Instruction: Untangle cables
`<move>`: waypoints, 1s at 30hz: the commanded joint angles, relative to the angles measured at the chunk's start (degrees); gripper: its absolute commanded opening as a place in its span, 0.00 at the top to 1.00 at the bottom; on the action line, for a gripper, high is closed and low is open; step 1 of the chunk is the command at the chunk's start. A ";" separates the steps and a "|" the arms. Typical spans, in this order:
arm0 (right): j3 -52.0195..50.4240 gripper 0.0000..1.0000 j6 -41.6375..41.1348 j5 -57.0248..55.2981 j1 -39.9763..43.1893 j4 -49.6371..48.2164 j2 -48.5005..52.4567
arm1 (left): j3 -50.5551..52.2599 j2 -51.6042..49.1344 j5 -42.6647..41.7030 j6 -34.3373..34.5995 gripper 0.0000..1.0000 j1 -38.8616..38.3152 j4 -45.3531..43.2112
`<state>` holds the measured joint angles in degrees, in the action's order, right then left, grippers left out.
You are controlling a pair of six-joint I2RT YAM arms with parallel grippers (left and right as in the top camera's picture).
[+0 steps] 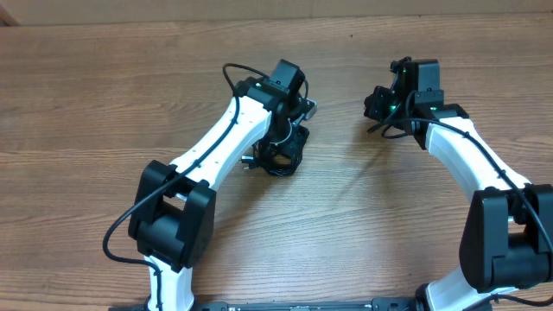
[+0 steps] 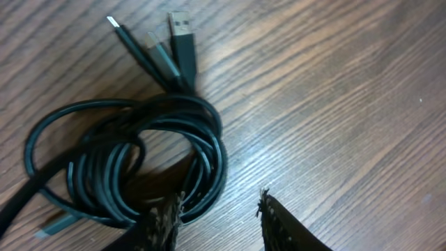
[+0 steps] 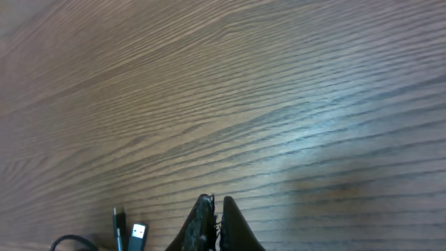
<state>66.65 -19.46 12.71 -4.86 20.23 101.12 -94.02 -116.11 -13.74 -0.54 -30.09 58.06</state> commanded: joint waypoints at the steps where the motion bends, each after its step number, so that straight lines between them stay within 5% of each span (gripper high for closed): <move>1: 1.66 0.96 -0.04 -2.67 0.48 -0.24 -0.98 | -0.63 -0.79 0.90 -2.12 0.59 -1.11 0.11; 17: 1.64 0.96 -0.04 -6.71 4.42 -0.13 -0.92 | 3.78 -0.79 6.67 -2.23 0.53 -3.10 -0.28; 30: 1.62 0.91 -0.04 -6.69 4.74 -0.13 -0.92 | 11.15 -0.79 6.49 -0.09 0.54 -3.82 -10.16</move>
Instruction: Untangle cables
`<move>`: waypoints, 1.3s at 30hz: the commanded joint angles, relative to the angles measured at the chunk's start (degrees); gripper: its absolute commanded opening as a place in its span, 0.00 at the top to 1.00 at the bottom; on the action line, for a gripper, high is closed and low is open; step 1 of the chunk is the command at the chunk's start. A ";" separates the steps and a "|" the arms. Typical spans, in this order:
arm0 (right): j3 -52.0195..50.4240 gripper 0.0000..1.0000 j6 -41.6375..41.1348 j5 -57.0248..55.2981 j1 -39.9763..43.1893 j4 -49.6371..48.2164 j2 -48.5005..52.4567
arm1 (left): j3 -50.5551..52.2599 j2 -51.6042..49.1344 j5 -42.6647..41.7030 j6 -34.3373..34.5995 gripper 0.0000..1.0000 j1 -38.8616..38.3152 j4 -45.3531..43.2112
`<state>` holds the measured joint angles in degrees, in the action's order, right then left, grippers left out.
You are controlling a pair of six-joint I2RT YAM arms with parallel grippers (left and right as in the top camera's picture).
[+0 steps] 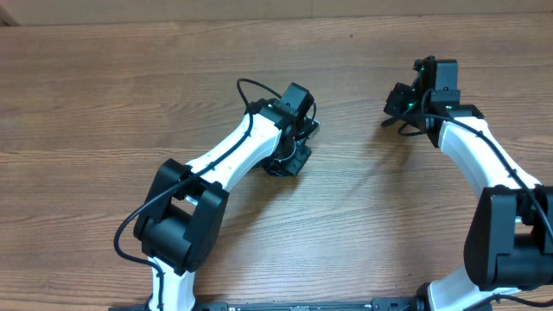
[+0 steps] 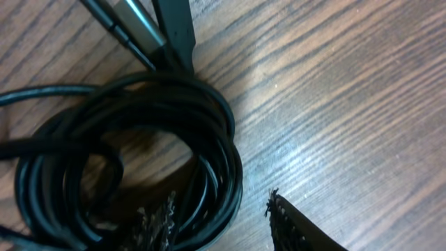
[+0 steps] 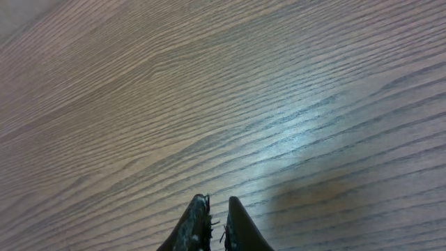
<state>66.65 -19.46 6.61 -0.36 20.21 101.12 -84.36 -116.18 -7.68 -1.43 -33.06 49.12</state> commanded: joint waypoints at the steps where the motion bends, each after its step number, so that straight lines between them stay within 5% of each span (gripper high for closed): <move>1: 1.62 0.91 -0.04 -0.59 0.22 -0.11 -0.92 | 2.01 -0.72 0.59 0.83 0.55 -0.85 -1.70; 10: 1.62 0.88 -0.04 -0.57 0.22 -0.17 -0.92 | 3.69 -0.72 0.66 1.62 0.71 -0.85 -3.58; 19: 1.62 0.84 -0.04 -0.57 0.22 -0.31 -0.92 | 3.69 -0.72 0.70 1.64 0.59 -0.83 -3.82; 26: 1.62 0.83 -0.04 -0.57 0.22 -0.24 -0.92 | 3.74 -0.72 0.61 1.77 0.67 -0.85 -4.39; 34: 1.62 0.67 -0.04 -0.57 0.22 -0.20 -0.92 | 3.74 -0.72 0.63 4.72 0.82 -0.83 -5.46; 39: 1.62 0.63 -0.04 -0.57 0.22 -0.22 -0.92 | 3.74 -0.72 0.70 5.70 0.68 -1.11 -5.44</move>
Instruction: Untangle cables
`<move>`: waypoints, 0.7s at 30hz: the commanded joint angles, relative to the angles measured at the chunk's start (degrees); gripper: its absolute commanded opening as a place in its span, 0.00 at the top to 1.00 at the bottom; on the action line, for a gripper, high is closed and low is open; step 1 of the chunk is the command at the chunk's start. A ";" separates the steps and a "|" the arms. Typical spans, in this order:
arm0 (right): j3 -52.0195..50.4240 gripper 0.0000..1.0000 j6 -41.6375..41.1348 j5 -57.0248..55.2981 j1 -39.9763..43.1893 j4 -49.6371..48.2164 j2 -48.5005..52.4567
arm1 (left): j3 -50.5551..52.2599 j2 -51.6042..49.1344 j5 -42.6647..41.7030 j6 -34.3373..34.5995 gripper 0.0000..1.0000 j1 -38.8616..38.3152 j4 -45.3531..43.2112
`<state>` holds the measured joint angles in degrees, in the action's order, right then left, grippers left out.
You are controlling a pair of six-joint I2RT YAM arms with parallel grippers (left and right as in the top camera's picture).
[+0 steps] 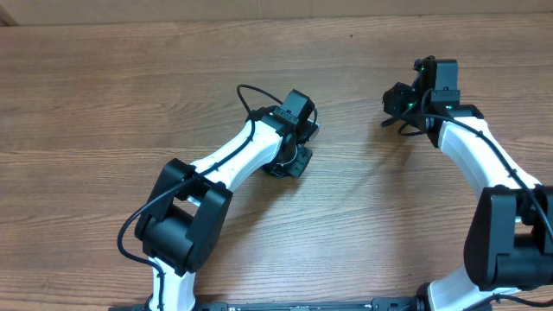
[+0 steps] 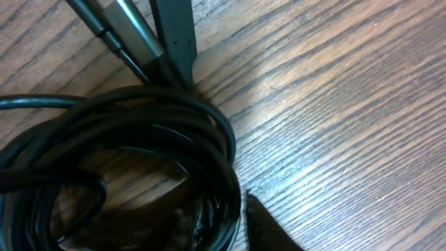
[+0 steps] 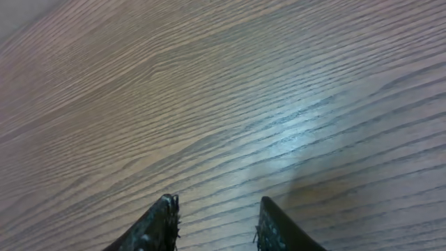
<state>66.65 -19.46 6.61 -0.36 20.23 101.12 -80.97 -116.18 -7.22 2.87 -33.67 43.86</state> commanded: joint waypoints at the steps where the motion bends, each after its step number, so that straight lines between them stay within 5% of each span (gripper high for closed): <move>1: 1.62 0.62 -0.04 -0.57 0.22 -0.24 -0.92 | 0.35 -0.72 0.35 1.40 0.67 -0.57 -0.20; 21: 1.62 0.61 -0.07 -0.57 0.22 -0.31 -0.92 | 1.86 -0.72 3.28 5.31 0.75 -1.77 -3.56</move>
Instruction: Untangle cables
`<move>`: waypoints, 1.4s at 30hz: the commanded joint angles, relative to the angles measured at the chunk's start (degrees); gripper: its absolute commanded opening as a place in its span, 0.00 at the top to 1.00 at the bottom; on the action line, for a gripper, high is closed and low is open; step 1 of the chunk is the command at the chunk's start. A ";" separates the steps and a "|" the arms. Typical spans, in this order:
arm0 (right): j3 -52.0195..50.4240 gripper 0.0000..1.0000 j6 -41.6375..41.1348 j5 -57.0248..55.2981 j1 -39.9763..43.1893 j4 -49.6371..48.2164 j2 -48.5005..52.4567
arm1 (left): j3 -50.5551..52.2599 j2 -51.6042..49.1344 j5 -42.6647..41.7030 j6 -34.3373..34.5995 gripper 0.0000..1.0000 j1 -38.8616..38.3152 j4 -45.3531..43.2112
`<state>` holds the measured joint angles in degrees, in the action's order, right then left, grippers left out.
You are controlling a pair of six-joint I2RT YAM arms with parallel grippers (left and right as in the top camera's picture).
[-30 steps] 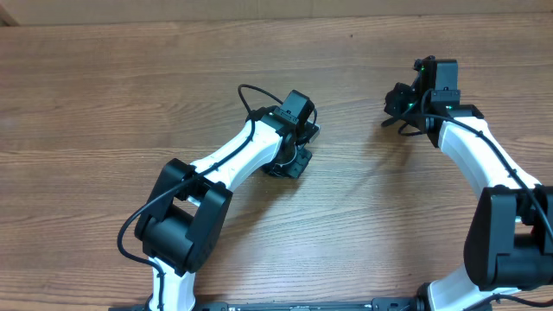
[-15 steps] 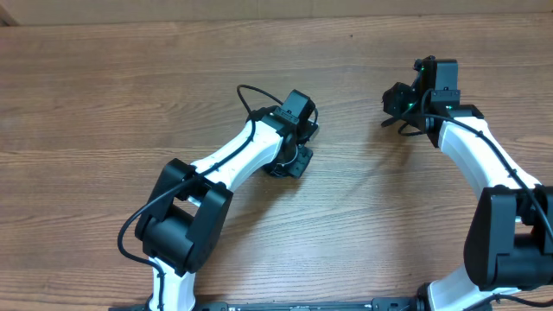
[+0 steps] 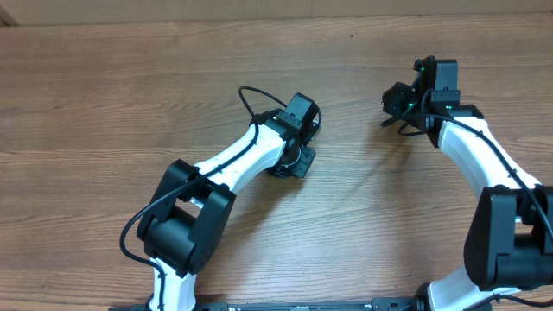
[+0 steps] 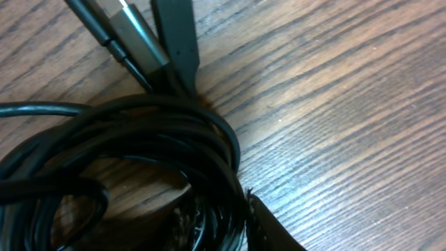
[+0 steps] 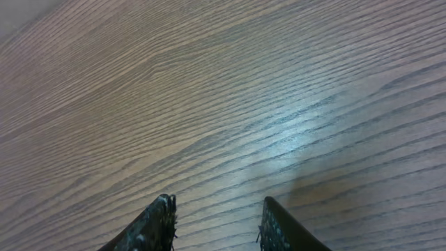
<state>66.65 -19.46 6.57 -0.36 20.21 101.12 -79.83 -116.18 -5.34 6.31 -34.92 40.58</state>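
A black coil of cables (image 4: 139, 153) lies on the wooden table, mostly hidden under my left wrist in the overhead view (image 3: 292, 167). Its plugs (image 4: 171, 35) fan out past the coil's far side. My left gripper (image 4: 219, 223) is shut on the coil's near right strands, with the right finger (image 4: 268, 230) pressed against them. My right gripper (image 5: 217, 213) is open over bare wood at the right of the table (image 3: 393, 111), with nothing between its fingers.
The wooden table (image 3: 104, 104) stretches all round. My left arm's own black cable (image 3: 251, 93) loops up above its wrist. The table's far edge runs along the top of the overhead view.
My left gripper has shifted slightly to the right and still pinches the coil's strands. The right arm and its open gripper have not moved.
At first my left gripper stood open over the coil's right edge and the right gripper was shut nearer the middle. Then the left had dropped around the strands and the right had moved away right. Later the left was shut on the coil and the right open.
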 commanded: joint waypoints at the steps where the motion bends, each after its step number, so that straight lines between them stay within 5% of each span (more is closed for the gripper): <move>1: 1.62 0.61 -0.07 -0.50 0.22 -0.24 -0.92 | 0.72 -0.72 1.40 1.88 0.75 -0.52 -0.26; 3: 1.62 0.61 -0.07 -0.50 0.22 -0.17 -0.92 | 0.72 -0.72 1.38 1.88 0.78 -0.52 -0.24; 6: 1.62 0.61 -0.07 -0.50 0.22 -0.15 -0.92 | 0.72 -0.72 1.33 1.86 0.96 -0.52 -0.26; 12: 1.62 0.53 -0.07 0.20 0.22 -0.11 -0.92 | 0.68 -0.72 1.22 1.88 0.95 -0.46 -0.11; 18: 1.62 0.50 -0.07 0.59 0.22 -0.11 -0.92 | 0.66 -0.72 1.25 1.86 0.69 -0.46 -0.02; 20: 1.62 0.50 -0.07 0.59 0.22 -0.11 -0.92 | 0.66 -0.72 1.22 1.86 0.67 -0.46 -0.04; 26: 1.62 0.49 -0.07 0.59 0.22 -0.11 -0.92 | 0.66 -0.72 1.20 1.57 0.96 -0.46 -0.04; 35: 1.62 0.48 -0.07 0.61 0.22 0.55 -0.92 | -5.38 -0.17 -0.85 1.33 0.96 1.33 6.05; 42: 1.62 0.37 -0.04 3.06 0.35 0.98 -0.92 | -20.26 -0.15 -17.18 -3.63 0.96 7.41 16.94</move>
<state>66.65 -19.49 7.73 -0.36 21.23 101.12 -93.58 -116.38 -12.62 6.00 -30.57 55.94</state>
